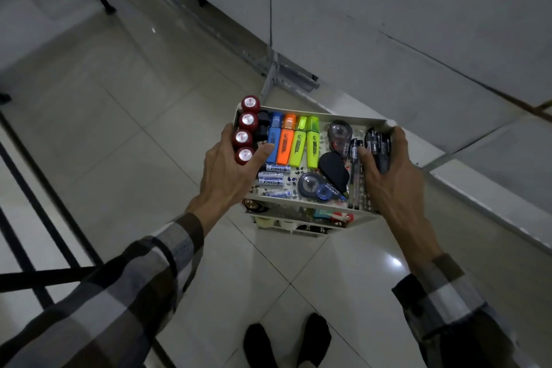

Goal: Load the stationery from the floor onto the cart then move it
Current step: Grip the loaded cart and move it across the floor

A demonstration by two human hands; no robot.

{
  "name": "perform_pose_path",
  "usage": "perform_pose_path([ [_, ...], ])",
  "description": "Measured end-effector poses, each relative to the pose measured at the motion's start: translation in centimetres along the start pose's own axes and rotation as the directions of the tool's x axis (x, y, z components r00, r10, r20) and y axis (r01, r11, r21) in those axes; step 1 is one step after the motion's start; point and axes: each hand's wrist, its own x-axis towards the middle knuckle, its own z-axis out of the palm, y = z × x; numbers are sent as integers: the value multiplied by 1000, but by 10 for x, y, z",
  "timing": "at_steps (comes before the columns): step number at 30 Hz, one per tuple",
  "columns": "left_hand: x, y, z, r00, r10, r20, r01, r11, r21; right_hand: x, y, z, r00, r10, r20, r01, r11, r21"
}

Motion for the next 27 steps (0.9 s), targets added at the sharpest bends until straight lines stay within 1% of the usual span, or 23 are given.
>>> perform_pose_path([
  [6, 25, 35, 18, 995, 71, 62, -73, 997, 24, 7, 13, -20, 997, 61, -53, -58, 997, 54],
  [11, 46, 57, 32, 981, 144, 128, -150, 988, 40, 2, 21, -35, 981, 163, -106, -148, 980, 134],
  [14, 61, 65, 36, 973, 175, 149, -183, 982, 44, 3, 23, -34, 968, 212, -131, -191, 969, 154],
  [18, 87, 70, 34, 959, 209, 193, -222, 974, 45, 10, 9, -29, 953, 264, -146, -242, 958, 152],
  [23, 121, 63, 33, 922, 246, 298, -255, 967, -12, 16, -10, -20, 924, 350, -155, -324, 931, 170],
  [27, 145, 50, 30, 915, 264, 304, -269, 963, -27, 24, -24, -3, 903, 388, -186, -367, 920, 137],
])
